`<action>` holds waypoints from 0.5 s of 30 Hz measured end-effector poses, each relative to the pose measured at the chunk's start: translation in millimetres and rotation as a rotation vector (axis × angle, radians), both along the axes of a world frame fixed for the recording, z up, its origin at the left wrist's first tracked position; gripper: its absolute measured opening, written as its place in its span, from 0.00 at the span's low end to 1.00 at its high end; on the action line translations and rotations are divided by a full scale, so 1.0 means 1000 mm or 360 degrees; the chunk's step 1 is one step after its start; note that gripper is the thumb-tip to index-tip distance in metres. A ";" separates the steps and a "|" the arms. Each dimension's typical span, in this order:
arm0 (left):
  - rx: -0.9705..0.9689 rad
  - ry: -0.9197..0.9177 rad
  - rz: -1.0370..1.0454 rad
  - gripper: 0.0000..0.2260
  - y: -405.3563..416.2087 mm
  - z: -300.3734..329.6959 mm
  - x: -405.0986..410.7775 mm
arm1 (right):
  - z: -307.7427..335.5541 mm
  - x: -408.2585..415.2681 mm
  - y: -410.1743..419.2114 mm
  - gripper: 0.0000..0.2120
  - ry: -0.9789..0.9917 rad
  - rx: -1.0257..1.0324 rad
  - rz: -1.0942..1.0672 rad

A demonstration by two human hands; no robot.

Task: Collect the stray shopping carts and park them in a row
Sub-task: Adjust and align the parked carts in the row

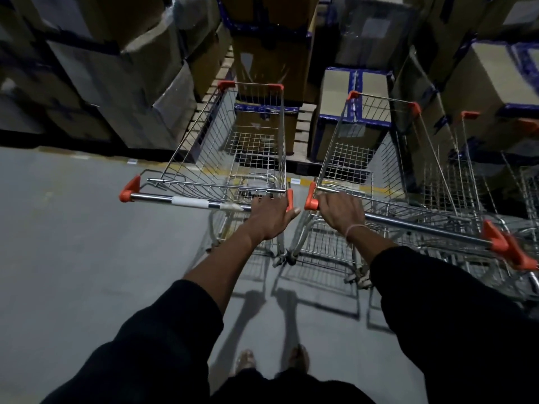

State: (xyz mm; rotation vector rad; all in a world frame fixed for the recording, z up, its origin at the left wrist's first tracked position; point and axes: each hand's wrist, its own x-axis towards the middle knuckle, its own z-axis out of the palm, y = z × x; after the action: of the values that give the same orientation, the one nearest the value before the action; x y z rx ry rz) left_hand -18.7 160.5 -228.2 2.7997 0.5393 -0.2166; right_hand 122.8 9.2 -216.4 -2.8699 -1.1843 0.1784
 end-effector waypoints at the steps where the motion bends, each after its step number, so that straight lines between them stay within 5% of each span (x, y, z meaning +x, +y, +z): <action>1: -0.0005 0.0006 0.0001 0.25 -0.001 0.001 0.000 | -0.001 -0.001 -0.002 0.17 -0.0009 -0.0020 0.0017; 11: -0.0004 0.0000 -0.0041 0.27 0.000 -0.001 0.001 | -0.004 -0.013 -0.015 0.19 -0.0045 0.0003 0.0108; 15: 0.0009 0.0006 -0.0052 0.26 -0.001 -0.003 0.002 | -0.012 -0.021 -0.032 0.31 -0.0059 0.0048 0.0088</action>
State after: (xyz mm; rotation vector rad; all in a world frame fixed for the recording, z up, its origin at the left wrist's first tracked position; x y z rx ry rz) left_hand -16.3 159.7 -230.8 2.8160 0.4963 -0.2276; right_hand 102.2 -23.0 -228.3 -2.8282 -1.2622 0.1083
